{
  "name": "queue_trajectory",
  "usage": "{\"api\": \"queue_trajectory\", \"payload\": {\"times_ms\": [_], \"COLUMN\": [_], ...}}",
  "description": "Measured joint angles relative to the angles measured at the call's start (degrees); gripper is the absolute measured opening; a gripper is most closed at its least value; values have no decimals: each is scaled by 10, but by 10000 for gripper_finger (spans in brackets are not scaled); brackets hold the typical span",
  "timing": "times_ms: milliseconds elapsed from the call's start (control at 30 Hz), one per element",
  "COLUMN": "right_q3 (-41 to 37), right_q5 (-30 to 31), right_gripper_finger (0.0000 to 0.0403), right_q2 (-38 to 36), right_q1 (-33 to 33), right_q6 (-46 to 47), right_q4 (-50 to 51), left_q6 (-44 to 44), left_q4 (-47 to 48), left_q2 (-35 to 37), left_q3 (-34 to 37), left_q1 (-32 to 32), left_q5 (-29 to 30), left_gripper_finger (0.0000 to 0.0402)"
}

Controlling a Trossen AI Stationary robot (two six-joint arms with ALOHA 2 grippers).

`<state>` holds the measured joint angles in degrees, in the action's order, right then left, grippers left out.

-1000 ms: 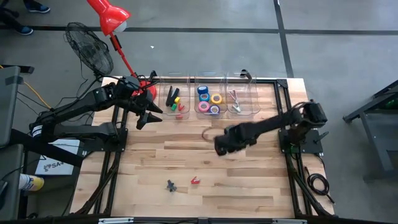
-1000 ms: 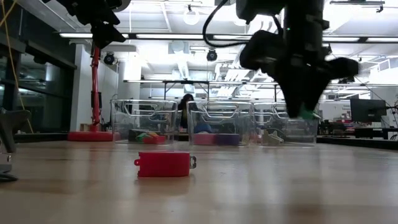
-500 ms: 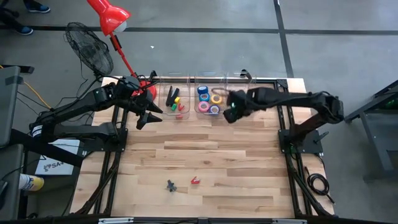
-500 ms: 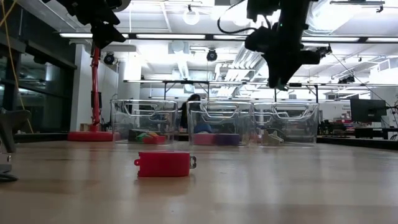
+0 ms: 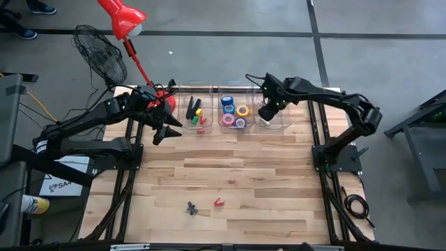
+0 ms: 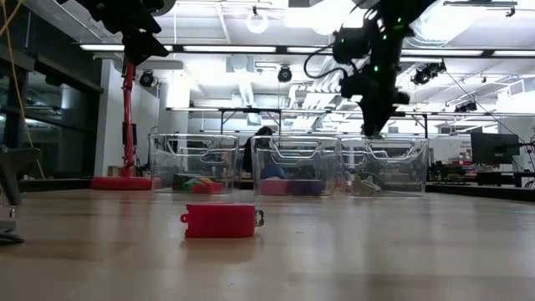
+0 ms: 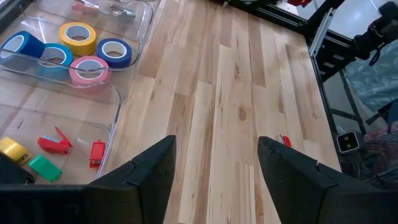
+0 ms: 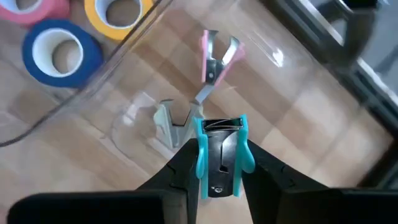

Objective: Pick and place Stapler, Stapler remover, tape
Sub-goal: Put the blue staple remover into the right transparent bin

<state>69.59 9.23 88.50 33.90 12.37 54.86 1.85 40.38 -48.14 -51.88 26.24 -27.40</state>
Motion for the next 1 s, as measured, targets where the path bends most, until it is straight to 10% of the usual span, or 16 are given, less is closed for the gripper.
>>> {"api": "queue_trajectory", "payload": {"times_ms": [333, 1000], "right_q3": [0, 1], "right_q5": [-33, -36], "right_gripper_finger": [83, 173], "right_q2": [63, 68], "right_q1": [40, 48], "right_q6": [-148, -149], "right_q4": [-24, -27], "left_q6": [0, 0], "left_q4": [0, 0], "left_q2": [0, 0], "left_q3": [0, 0], "left_q1": [0, 0], "left_q5": [0, 0], "left_gripper_finger": [223, 223]}}
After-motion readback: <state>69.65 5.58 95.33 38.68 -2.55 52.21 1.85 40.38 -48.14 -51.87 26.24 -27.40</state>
